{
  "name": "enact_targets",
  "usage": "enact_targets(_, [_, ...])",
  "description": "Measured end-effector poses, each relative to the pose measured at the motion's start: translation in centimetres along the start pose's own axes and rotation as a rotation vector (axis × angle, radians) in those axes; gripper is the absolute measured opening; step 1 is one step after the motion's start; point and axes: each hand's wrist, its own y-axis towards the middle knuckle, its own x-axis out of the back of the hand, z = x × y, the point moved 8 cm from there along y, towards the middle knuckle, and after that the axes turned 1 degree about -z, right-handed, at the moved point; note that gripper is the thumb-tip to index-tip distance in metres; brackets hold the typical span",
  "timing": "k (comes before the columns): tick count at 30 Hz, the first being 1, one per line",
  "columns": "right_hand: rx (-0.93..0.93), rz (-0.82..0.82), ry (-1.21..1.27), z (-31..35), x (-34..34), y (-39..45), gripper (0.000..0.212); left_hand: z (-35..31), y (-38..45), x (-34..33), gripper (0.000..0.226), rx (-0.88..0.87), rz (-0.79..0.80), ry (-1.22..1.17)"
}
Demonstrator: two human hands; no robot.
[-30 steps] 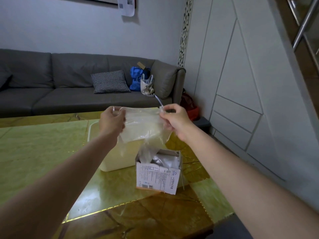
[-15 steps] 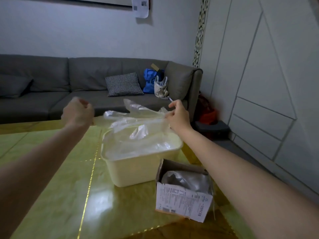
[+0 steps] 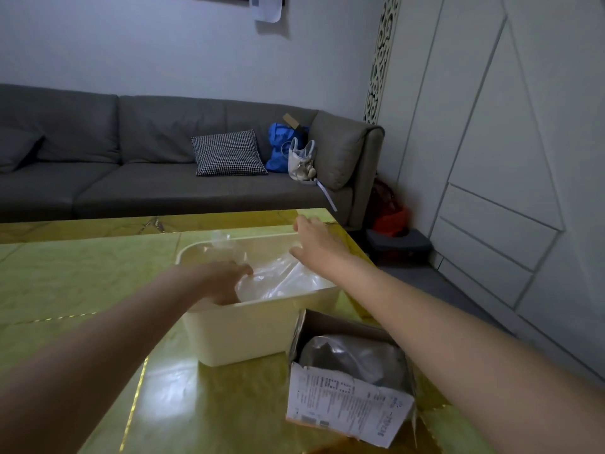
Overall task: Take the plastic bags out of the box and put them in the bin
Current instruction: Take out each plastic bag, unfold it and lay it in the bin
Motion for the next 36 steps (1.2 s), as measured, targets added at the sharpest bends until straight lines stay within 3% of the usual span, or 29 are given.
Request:
enact_targets(2, [0.177, -0.135, -0.073, 2.1, 2.0, -0.3, 0.027, -0.1, 0.4, 0.0, 0.068, -0.005, 0.000, -0.006])
enact_targets(3, [0.257, -0.125, -0.056, 3.0, 2.2, -0.4, 0.024, -0.2, 0.7, -0.1, 0.067, -0.006, 0.007, -0.009])
enact_targets(5, [0.290, 0.133, 0.035, 3.8, -0.1, -0.4, 0.025, -0.3, 1.1, -0.6, 0.064, -0.010, 0.018, -0.034])
enact_targets(7, [0.186, 0.460, -0.038, 3.1, -3.7, -0.8, 0.044, -0.3, 1.4, -1.1, 0.065, -0.002, 0.028, -0.068])
enact_targets(10, [0.082, 0.653, -0.262, 1.3, -6.3, -1.0, 0.059, 0.9, 2.3, -1.9, 0.071, 0.047, 0.074, -0.109])
enact_targets(12, [0.061, 0.671, -0.341, 0.7, -6.6, -0.9, 0.056, 1.7, 3.0, -2.4, 0.067, 0.033, 0.093, -0.057])
enact_targets(14, [0.031, 0.685, -0.383, 0.2, -6.6, -0.9, 0.051, 2.1, 3.4, -2.4, 0.054, -0.045, 0.032, 0.159])
enact_targets(16, [0.021, 0.708, -0.420, -0.1, -6.8, -0.9, 0.046, 1.9, 3.1, -2.6, 0.056, -0.057, 0.039, 0.206])
enact_targets(18, [0.032, 0.719, -0.444, -0.1, -6.9, -1.0, 0.040, 1.5, 2.6, -2.6, 0.045, -0.082, 0.079, 0.243])
enact_targets(21, [0.022, 0.705, -0.419, -0.1, -6.6, -1.1, 0.035, 2.0, 1.3, -2.0, 0.053, 0.044, 0.185, 0.101])
enact_targets(24, [-0.033, 0.669, -0.269, 0.0, -5.3, -1.5, 0.051, 1.8, -1.0, 0.8, 0.070, 0.046, 0.166, -0.027])
enact_targets(27, [-0.012, 0.478, -0.067, 0.8, -2.2, -1.7, 0.066, 0.6, -3.0, 4.6, 0.067, -0.034, -0.052, -0.160])
enact_targets(30, [0.017, 0.279, 0.052, 1.3, 2.3, -3.3, 0.037, -2.6, -4.9, 7.8, 0.034, -0.168, -0.313, -0.274])
enact_targets(32, [-0.007, 0.319, 0.081, 1.0, 3.5, -5.0, 0.025, -5.6, -5.8, 7.9, 0.023, -0.248, -0.313, -0.281])
enact_targets(36, [-0.065, 0.523, -0.017, -0.2, 3.6, -10.1, 0.025, -11.0, -7.6, 5.6, 0.024, -0.333, -0.175, -0.174])
